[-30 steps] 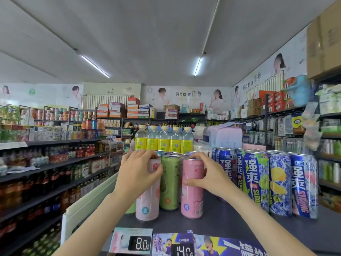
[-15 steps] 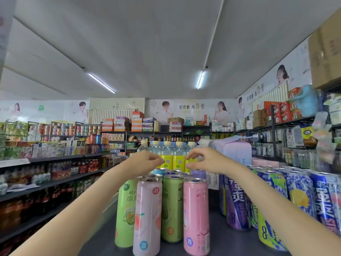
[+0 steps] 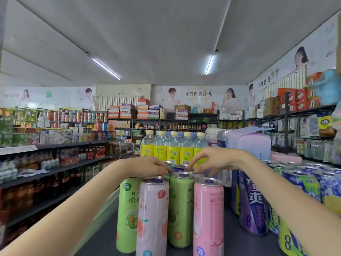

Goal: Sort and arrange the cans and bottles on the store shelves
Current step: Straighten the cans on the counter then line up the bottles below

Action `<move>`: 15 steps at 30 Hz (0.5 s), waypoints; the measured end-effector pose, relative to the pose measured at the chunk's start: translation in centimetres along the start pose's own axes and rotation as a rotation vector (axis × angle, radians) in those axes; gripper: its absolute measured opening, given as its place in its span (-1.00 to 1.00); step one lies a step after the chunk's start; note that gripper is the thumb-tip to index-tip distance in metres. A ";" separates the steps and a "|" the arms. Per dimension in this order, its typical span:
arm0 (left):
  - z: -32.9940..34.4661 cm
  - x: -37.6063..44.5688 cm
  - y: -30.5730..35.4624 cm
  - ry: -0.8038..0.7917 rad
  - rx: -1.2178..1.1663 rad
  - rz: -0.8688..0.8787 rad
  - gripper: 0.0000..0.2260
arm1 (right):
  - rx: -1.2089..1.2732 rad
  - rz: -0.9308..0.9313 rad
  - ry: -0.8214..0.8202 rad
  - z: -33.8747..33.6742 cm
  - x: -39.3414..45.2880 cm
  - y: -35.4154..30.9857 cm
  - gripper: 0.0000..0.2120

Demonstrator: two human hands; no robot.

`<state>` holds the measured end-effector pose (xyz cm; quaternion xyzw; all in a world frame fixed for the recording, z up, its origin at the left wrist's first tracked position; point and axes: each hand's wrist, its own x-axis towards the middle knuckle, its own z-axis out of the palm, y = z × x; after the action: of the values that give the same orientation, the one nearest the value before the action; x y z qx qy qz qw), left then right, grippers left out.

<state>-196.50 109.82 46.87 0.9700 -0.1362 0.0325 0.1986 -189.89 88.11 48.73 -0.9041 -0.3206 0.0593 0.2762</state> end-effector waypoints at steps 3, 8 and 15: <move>0.2 -0.2 0.0 0.004 0.010 -0.010 -0.73 | 0.037 -0.002 -0.016 0.2 -0.8 0.0 -0.79; 0.2 -0.7 0.4 0.153 -0.066 0.029 -0.67 | -0.119 -0.020 0.148 1.7 -1.1 -0.1 -0.84; 0.5 -1.8 3.3 0.145 -0.041 0.148 -0.72 | -0.263 0.155 0.357 1.7 -1.7 1.3 -0.86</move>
<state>-199.18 107.16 47.45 0.9482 -0.1935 0.1143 0.2247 -190.93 86.99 46.50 -0.9503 -0.2014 -0.1230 0.2030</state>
